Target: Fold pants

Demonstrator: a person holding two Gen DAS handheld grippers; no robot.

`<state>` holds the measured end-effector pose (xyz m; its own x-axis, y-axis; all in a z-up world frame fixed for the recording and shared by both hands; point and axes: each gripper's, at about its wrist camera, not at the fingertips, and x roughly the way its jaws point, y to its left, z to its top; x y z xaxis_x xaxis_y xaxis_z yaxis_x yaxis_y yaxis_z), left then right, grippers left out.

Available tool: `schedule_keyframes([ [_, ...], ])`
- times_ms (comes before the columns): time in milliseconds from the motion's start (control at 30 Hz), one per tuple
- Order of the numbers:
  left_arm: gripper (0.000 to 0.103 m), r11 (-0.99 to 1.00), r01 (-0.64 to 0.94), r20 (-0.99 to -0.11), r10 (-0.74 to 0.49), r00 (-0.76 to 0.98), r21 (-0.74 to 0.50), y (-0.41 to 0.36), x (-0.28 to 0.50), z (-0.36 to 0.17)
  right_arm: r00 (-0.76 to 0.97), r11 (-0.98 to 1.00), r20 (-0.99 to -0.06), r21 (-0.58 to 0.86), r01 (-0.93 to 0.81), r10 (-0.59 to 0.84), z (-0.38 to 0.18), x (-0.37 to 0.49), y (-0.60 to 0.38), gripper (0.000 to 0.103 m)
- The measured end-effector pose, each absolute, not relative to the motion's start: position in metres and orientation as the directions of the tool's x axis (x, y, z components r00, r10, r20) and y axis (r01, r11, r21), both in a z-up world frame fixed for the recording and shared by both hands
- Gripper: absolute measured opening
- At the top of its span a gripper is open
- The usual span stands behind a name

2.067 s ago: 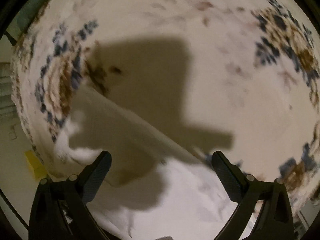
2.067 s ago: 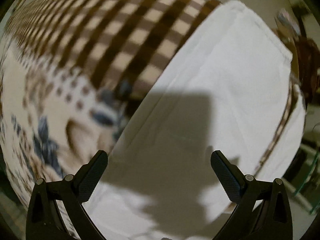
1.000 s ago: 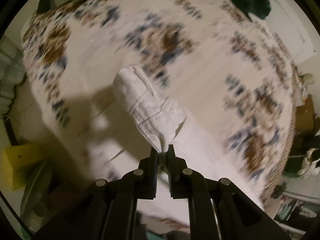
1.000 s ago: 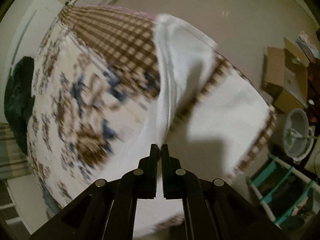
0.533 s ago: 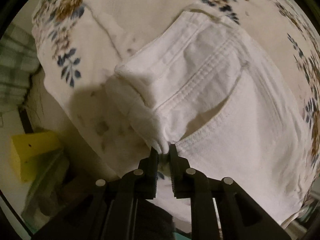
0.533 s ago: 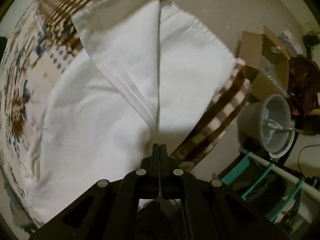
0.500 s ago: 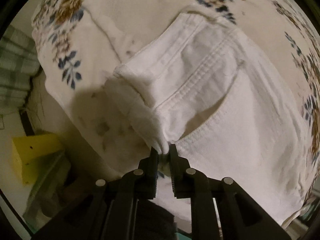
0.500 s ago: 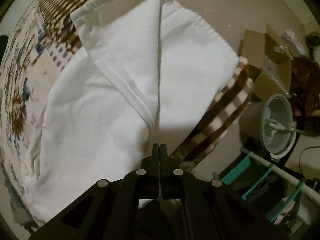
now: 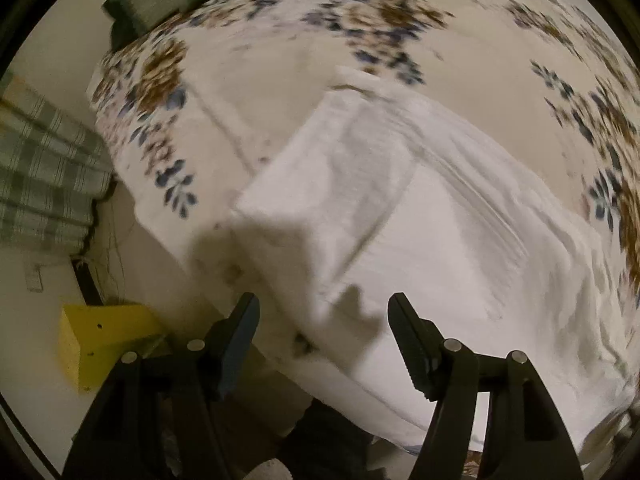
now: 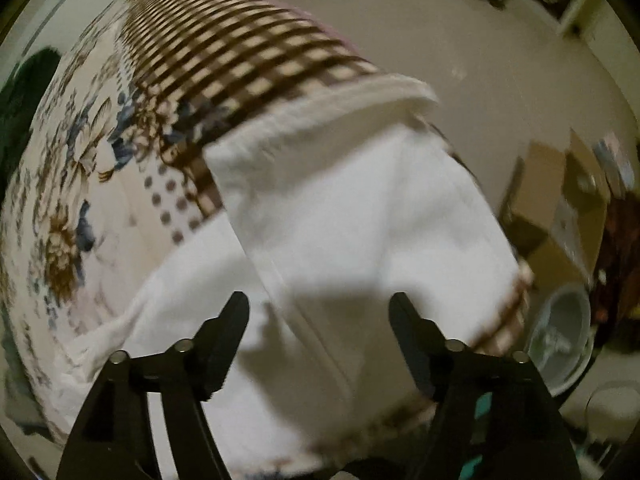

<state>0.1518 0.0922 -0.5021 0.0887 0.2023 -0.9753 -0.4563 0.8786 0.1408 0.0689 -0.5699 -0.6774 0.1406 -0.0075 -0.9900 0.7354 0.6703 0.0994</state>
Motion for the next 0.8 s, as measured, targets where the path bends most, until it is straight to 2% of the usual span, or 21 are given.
schedule_keyframes([
  [100, 0.065, 0.893, -0.422, -0.974, 0.21, 0.082, 0.157, 0.083, 0.155, -0.511, 0.121, 0.712, -0.993, 0.078, 0.697, -0.009, -0.694, 0.092, -0.569, 0.08],
  [133, 0.065, 0.898, -0.409, -0.975, 0.209, 0.075, 0.161, 0.076, 0.156, -0.515, 0.116, 0.709, -0.993, 0.072, 0.701, -0.014, -0.695, 0.092, -0.571, 0.068],
  [167, 0.065, 0.903, -0.4, -0.977, 0.201, 0.073, 0.156, 0.072, 0.156, -0.517, 0.115, 0.683, -0.993, 0.059, 0.728, -0.036, -0.691, 0.083, -0.579, 0.027],
  [200, 0.065, 0.908, -0.39, -0.978, 0.194, 0.069, 0.153, 0.069, 0.156, -0.521, 0.11, 0.644, -0.992, 0.041, 0.764, -0.066, -0.686, 0.071, -0.587, 0.012],
  [233, 0.065, 0.912, -0.379, -0.979, 0.194, 0.061, 0.156, 0.065, 0.156, -0.525, 0.1, 0.603, -0.99, 0.023, 0.797, -0.095, -0.682, 0.06, -0.595, 0.007],
  [333, 0.065, 0.918, -0.362, -0.983, 0.182, 0.032, 0.158, 0.061, 0.155, -0.538, 0.092, 0.438, -0.99, 0.034, 0.898, -0.111, -0.674, 0.005, -0.638, 0.007],
  [433, 0.065, 0.92, -0.354, -0.983, 0.182, -0.002, 0.171, 0.058, 0.152, -0.552, 0.216, 0.298, -0.975, 0.223, 0.928, 0.057, -0.689, -0.038, -0.674, 0.009],
  [500, 0.065, 0.921, -0.347, -0.983, 0.186, -0.015, 0.179, 0.056, 0.151, -0.558, 0.269, 0.261, -0.957, 0.289, 0.921, 0.111, -0.695, -0.045, -0.684, 0.022],
  [533, 0.065, 0.922, -0.342, -0.982, 0.186, -0.024, 0.183, 0.055, 0.15, -0.562, 0.281, 0.26, -0.952, 0.304, 0.916, 0.124, -0.697, -0.044, -0.683, 0.039],
  [567, 0.065, 0.923, -0.339, -0.982, 0.185, -0.028, 0.184, 0.055, 0.15, -0.562, 0.309, 0.248, -0.937, 0.342, 0.907, 0.16, -0.703, -0.043, -0.685, 0.047],
  [667, 0.065, 0.927, -0.329, -0.983, 0.179, -0.034, 0.18, 0.053, 0.15, -0.564, 0.335, 0.177, -0.926, 0.364, 0.914, 0.174, -0.713, -0.047, -0.674, 0.047],
  [733, 0.065, 0.928, -0.327, -0.984, 0.173, -0.038, 0.176, 0.052, 0.15, -0.565, 0.357, 0.097, -0.926, 0.369, 0.924, 0.12, -0.708, -0.062, -0.672, 0.047],
  [800, 0.065, 0.927, -0.331, -0.984, 0.172, -0.039, 0.175, 0.053, 0.15, -0.565, 0.405, 0.022, -0.913, 0.406, 0.913, 0.059, -0.703, -0.083, -0.661, 0.052],
])
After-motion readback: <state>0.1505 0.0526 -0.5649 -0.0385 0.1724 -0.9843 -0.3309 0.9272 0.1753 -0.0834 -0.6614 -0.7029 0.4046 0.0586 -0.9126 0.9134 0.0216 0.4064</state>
